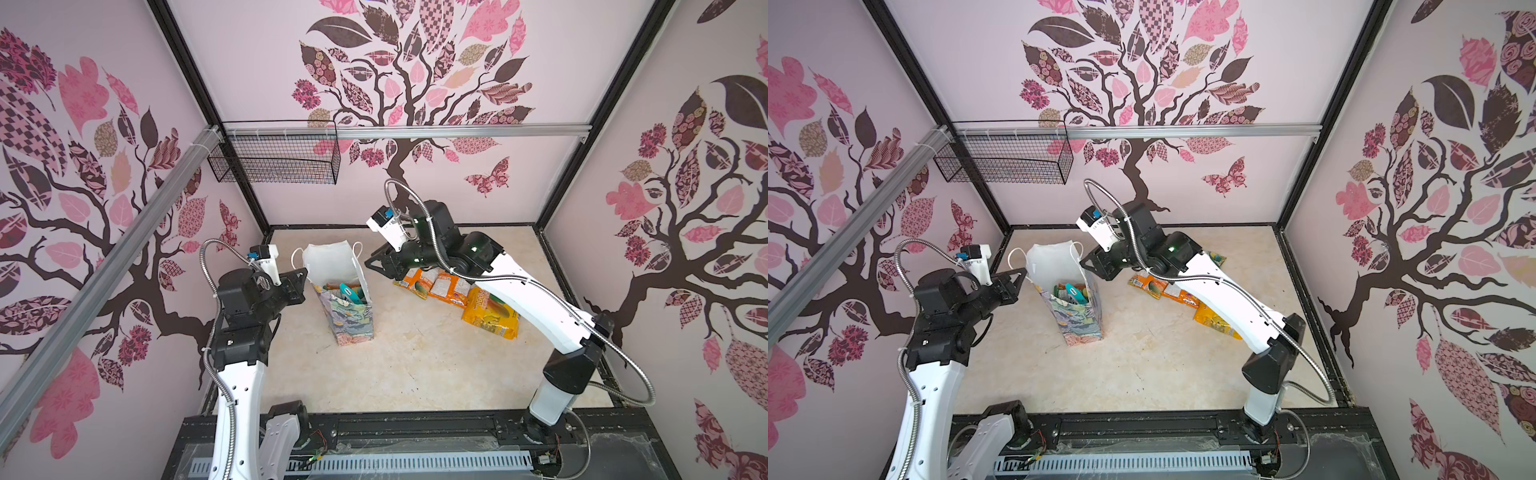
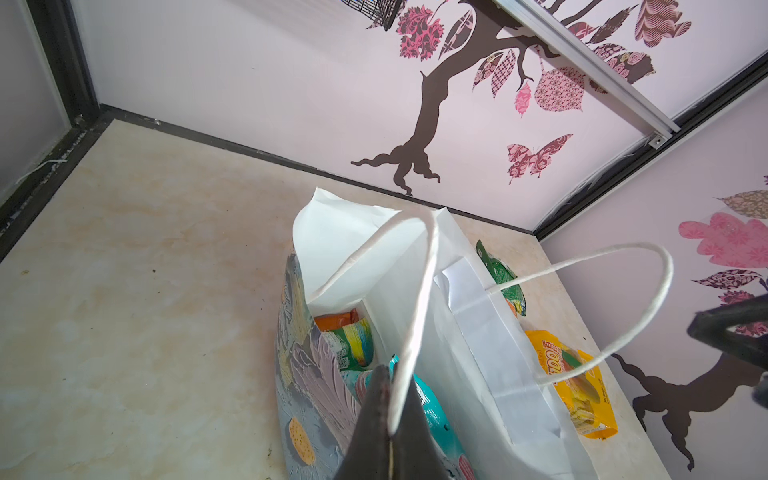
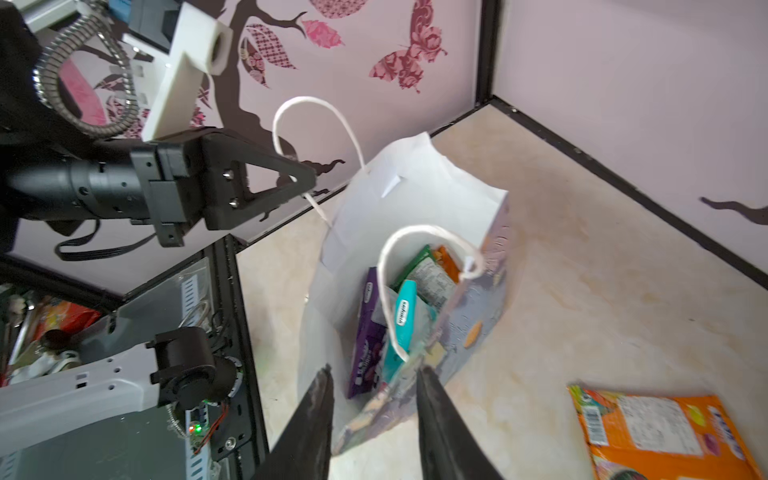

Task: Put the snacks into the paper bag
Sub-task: 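Move the open right gripper back over the orange Fox's Fruits packets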

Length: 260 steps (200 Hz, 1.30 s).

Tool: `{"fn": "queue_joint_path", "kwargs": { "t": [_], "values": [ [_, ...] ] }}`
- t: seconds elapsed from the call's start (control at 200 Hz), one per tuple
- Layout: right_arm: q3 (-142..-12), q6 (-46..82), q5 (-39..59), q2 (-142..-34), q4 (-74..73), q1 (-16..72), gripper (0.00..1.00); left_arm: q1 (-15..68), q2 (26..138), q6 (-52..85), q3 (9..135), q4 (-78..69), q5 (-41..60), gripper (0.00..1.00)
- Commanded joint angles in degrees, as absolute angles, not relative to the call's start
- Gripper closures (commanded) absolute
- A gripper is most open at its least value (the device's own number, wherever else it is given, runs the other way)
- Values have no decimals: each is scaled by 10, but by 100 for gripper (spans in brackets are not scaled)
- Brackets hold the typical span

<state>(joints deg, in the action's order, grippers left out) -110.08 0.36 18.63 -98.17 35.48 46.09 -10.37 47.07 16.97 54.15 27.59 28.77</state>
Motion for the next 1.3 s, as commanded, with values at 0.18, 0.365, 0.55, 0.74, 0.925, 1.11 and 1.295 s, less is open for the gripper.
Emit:
{"fn": "queue_joint_path", "kwargs": {
  "t": [0.18,0.365,0.55,0.74,0.925,1.11,1.295],
  "values": [
    [-985,45,82,-923,285,388,54,-106,470,172,532,255,291,100],
    [-952,36,36,-974,267,363,47,-106,465,171,529,253,287,100],
    [-972,12,2,-1065,271,359,34,-106,466,171,531,255,288,100],
    [-1012,11,-16,-1145,270,339,32,-106,462,171,529,253,287,100],
    [-1031,38,10,-1197,262,303,26,-106,466,171,532,256,288,100],
    [-1066,54,34,-1254,262,270,24,-106,464,169,532,257,287,100],
    [-1143,46,40,-1315,311,268,22,-106,468,169,533,258,289,100]
  ]
}}
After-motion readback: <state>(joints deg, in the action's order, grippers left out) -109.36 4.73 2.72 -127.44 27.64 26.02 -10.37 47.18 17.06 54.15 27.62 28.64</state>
